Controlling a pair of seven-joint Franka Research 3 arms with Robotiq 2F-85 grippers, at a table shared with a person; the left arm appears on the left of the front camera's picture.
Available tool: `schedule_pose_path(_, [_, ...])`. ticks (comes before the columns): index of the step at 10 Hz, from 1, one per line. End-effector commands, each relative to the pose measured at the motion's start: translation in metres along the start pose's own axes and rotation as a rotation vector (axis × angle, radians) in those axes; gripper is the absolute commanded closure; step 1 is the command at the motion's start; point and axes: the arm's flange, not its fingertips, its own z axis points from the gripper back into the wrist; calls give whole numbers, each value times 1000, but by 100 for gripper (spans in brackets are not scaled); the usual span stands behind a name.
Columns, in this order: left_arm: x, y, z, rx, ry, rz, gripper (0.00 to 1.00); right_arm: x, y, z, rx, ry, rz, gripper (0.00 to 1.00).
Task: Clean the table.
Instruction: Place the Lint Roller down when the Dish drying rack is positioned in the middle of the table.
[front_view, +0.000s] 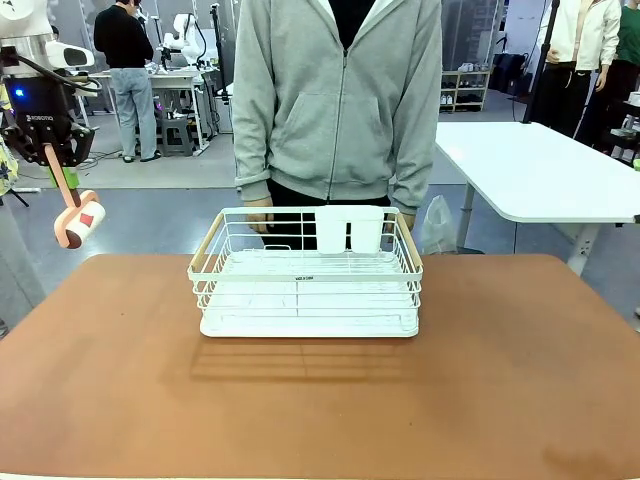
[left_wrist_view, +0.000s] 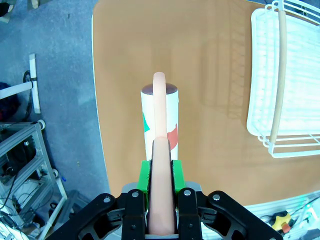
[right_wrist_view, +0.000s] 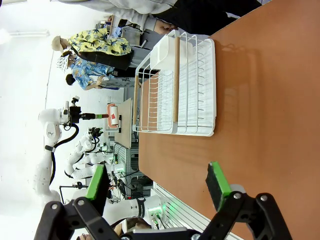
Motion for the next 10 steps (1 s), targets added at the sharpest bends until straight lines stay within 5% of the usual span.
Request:
schedule_pose_path(1, [0, 0, 0, 0, 0, 0, 79, -1, 2, 0, 11, -1, 5, 0])
schedule_pose_path(4, [38, -14, -23, 100, 136, 877, 79, -1, 2, 0, 11, -1, 5, 0])
schedule_pose_path(5, [41, -20, -29, 60, 73, 1135, 79, -1, 2, 0, 11, -1, 5, 0])
schedule_pose_path(8, [43, -34, -55, -79, 47, 1596, 79, -1, 2, 0, 11, -1, 5, 0])
schedule_pose_path(10, [39, -40, -68, -118, -99, 1717, 79, -1, 2, 0, 11, -1, 5, 0])
